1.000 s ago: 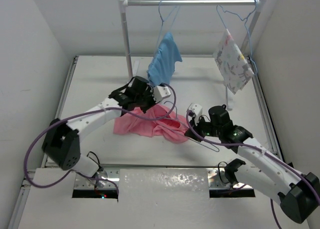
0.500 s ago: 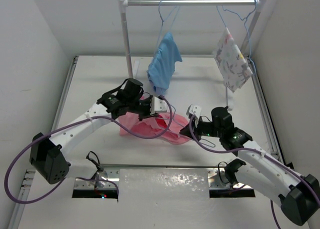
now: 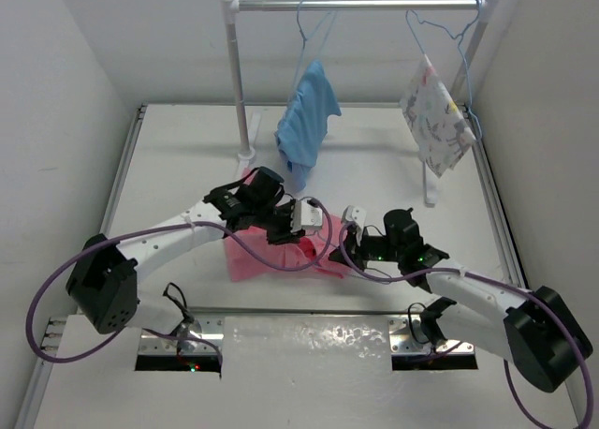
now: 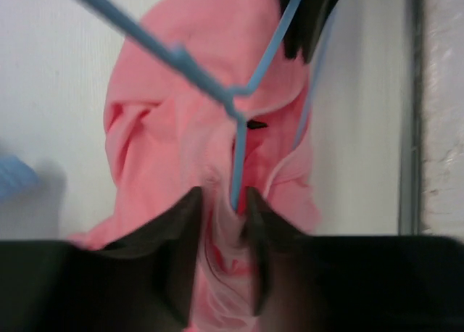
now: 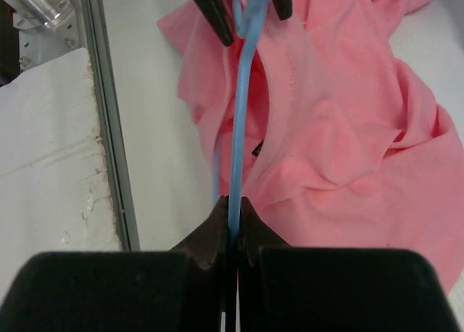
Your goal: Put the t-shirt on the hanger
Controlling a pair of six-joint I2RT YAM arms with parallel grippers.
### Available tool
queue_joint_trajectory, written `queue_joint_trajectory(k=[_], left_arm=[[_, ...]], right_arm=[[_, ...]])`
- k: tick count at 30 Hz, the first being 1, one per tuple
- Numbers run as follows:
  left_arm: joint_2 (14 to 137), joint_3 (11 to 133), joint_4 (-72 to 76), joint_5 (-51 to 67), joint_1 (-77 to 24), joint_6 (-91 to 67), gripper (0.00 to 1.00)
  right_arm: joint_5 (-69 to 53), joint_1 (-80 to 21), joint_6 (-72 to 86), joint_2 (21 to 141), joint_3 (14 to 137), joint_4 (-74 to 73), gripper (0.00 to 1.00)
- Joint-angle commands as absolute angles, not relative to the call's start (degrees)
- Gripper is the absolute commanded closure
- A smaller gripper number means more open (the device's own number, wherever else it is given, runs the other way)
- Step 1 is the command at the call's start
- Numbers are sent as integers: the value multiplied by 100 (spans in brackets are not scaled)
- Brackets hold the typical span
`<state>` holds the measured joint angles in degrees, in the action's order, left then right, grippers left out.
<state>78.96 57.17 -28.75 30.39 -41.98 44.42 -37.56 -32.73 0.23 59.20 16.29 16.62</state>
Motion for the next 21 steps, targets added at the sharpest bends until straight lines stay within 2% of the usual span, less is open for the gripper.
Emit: queue_joint_trajectory(k=[1, 2, 3, 7, 10, 14, 17, 21], left_arm=[[7989, 5564, -2426, 2752, -3947, 4227, 66], [7998, 5546, -2452, 2742, -3772, 4254, 56], [7998, 5555, -2478, 2742, -3771, 4263, 56], [7788, 5599, -2750, 2725, -3525, 4368, 40], [7403, 5564, -2988, 2794, -3428, 4570, 36], [6962, 5607, -3137, 3365, -3393, 4676, 18], [6917, 5888, -3383, 3665, -3393, 4667, 17], [6873, 5942, -3551, 3210, -3349, 4965, 17]], right_arm=[[-3955, -3296, 334, 6133, 1469, 3004, 100], [-3912, -3296, 369, 6300, 1424, 3145, 100], [-3911, -3296, 404, 6302, 1406, 3146, 100], [-3876, -3296, 466, 6609, 1345, 3453, 100], [-3858, -3296, 431, 6662, 1380, 3402, 100], [-3779, -3296, 272, 6706, 1512, 3103, 100], [-3779, -3296, 281, 6767, 1547, 3050, 100], [-3779, -3296, 325, 6829, 1608, 2989, 100]])
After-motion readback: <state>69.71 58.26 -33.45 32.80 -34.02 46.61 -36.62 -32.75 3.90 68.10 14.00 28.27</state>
